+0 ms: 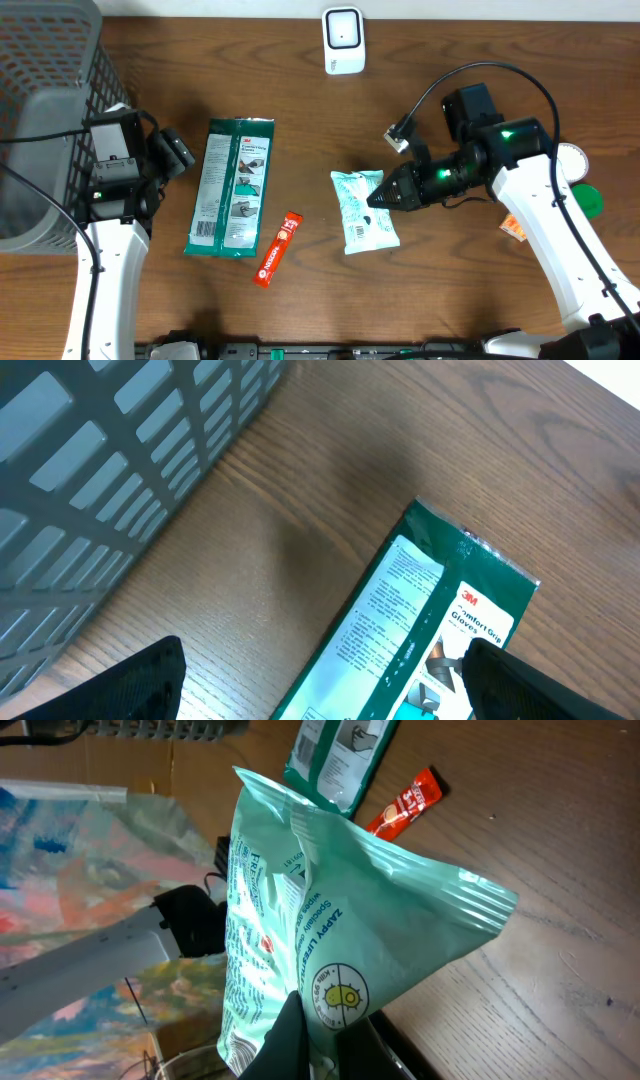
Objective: Scan the item barcode
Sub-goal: 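Carry the wipes pack up toward the white scanner with the right gripper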
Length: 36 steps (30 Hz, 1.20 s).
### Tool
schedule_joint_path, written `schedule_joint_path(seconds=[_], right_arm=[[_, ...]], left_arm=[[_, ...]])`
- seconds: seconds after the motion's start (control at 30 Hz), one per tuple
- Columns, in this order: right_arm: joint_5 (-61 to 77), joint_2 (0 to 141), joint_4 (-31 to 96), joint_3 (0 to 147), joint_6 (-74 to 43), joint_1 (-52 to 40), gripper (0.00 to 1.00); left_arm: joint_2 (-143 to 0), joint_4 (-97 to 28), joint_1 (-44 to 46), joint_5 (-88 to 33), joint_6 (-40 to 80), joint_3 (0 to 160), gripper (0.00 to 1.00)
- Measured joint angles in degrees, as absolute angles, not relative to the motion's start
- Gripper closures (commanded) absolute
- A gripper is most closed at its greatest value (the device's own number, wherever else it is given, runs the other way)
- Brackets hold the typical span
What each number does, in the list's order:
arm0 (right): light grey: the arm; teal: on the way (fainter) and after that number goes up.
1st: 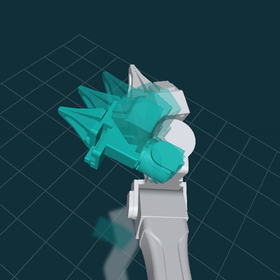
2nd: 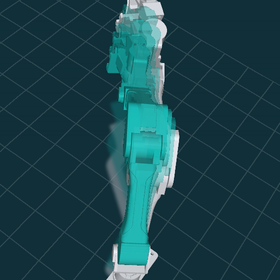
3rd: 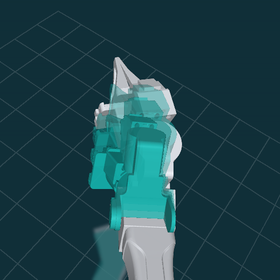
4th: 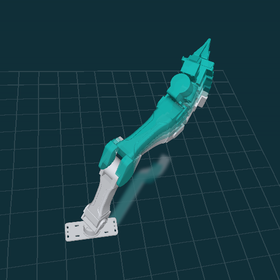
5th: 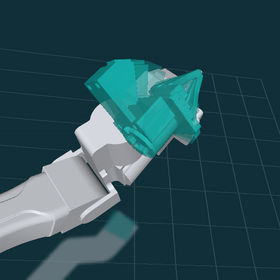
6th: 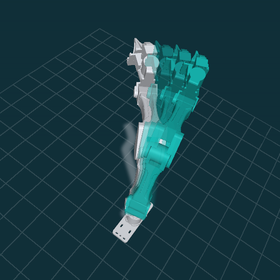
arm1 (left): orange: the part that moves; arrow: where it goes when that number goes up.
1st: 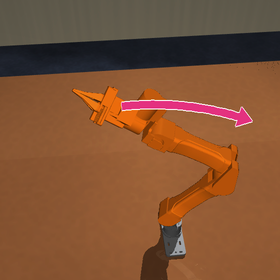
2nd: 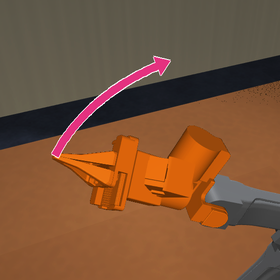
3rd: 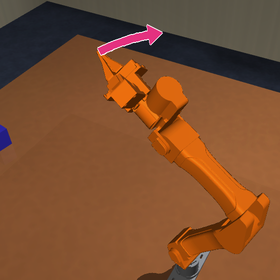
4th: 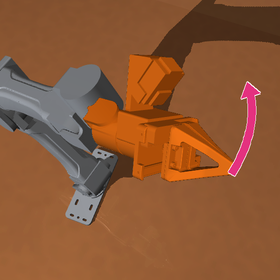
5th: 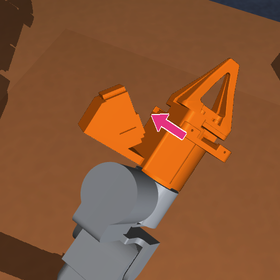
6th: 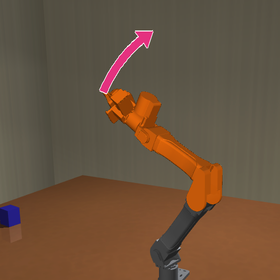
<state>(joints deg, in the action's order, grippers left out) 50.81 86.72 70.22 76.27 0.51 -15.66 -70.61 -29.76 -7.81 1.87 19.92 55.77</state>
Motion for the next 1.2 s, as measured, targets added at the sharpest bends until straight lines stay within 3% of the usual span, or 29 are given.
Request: schedule_joint_path(seconds=[0.47, 0.87, 1.2], right_arm=[[46.83, 86.72, 67.88, 76.27, -1.93, -15.46, 0.99], [45.04, 86.72, 70.26, 76.95, -4.19, -9.52, 0.99], [35.29, 86.72, 81.97, 94.06, -5.41, -9.50, 0.99]], left_arm=[[-70.61, -29.76, -7.81, 1.87, 19.92, 55.77, 0.12], [-70.61, -29.76, -7.81, 1.89, 19.92, 55.77, 0.12], [-70.61, -29.76, -7.81, 1.87, 19.92, 55.77, 0.12]])
